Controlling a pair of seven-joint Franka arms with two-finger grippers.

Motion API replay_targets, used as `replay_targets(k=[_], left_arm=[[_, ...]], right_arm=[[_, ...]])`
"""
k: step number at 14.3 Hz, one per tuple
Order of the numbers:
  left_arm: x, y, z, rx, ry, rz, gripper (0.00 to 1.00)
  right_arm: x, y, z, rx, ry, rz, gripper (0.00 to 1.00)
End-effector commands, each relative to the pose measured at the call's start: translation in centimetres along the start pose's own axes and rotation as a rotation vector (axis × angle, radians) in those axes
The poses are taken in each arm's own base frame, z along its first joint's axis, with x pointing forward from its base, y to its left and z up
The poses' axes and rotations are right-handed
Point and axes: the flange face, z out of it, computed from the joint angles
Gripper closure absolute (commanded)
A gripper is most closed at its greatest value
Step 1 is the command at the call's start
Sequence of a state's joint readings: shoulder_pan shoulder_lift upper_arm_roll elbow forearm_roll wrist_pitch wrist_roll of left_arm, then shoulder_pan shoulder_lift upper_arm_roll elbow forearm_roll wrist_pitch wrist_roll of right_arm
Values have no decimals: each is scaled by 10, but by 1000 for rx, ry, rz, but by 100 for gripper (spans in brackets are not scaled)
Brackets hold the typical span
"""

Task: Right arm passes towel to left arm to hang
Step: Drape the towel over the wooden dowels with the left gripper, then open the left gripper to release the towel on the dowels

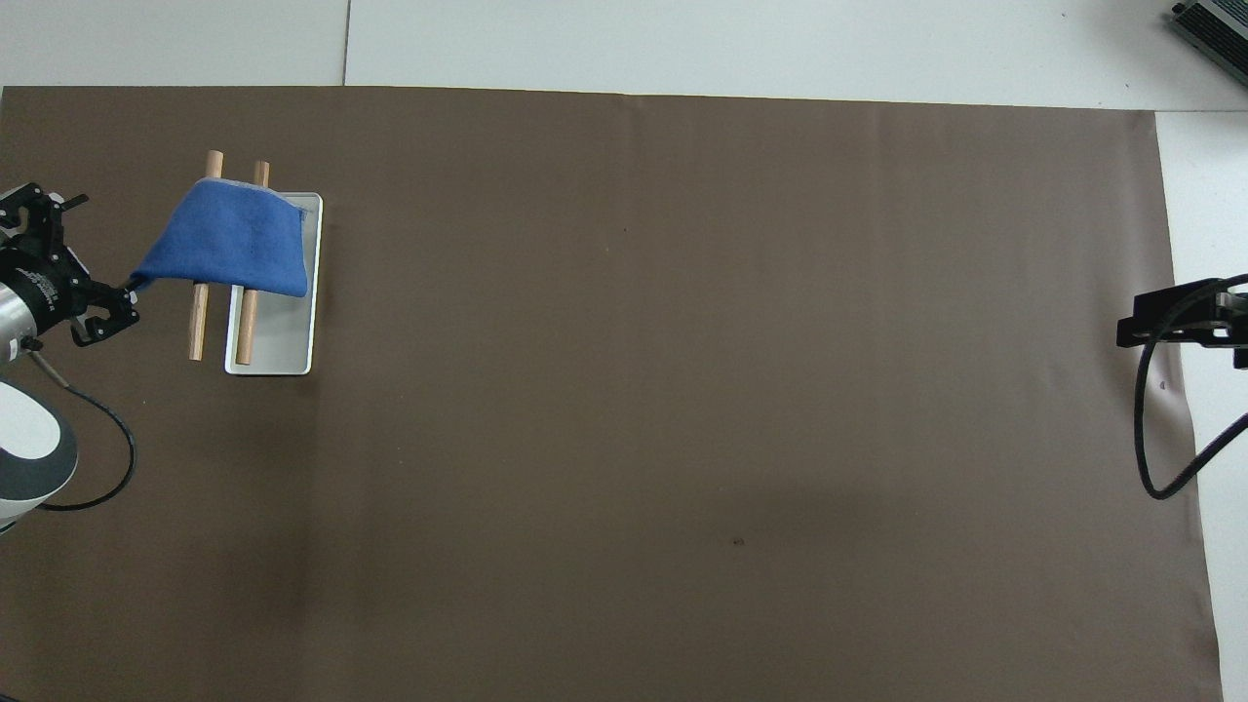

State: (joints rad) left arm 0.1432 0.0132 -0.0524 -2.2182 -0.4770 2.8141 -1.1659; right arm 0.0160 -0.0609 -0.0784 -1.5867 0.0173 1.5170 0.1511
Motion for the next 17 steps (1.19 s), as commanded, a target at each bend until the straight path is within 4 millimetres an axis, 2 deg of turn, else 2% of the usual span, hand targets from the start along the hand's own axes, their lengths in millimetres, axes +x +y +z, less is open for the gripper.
replay_targets(k=[1, 4, 7, 9, 10, 13, 14, 15, 17], left_arm=[[8, -7, -8, 44, -18, 141, 0], [4, -14, -7, 106, -75, 408, 0], [-14, -12, -6, 89, -118, 863, 0], [-44, -13, 0, 83, -155, 1264, 0], [-59, -12, 1, 87, -161, 1411, 0], [-107, 6, -2, 162, -138, 1731, 0], [-131, 14, -7, 218, -161, 1834, 0], [-145, 27, -13, 266, -187, 1877, 0], [-163, 57, -45, 311, -233, 1892, 0]], right_arm=[[-12, -3, 4, 4, -3, 14, 0], [-12, 1, 2, 1, 5, 5, 0], [-7, 0, 1, -16, 39, -108, 0], [-7, -2, 2, -31, 47, -125, 0], [-8, -9, 4, -33, 44, -136, 0], [-9, -10, 5, -34, 34, -131, 0], [-8, -10, 4, -35, 29, -128, 0], [-8, -12, 6, -36, 22, -130, 0], [-6, -11, 9, -36, 28, -116, 0]])
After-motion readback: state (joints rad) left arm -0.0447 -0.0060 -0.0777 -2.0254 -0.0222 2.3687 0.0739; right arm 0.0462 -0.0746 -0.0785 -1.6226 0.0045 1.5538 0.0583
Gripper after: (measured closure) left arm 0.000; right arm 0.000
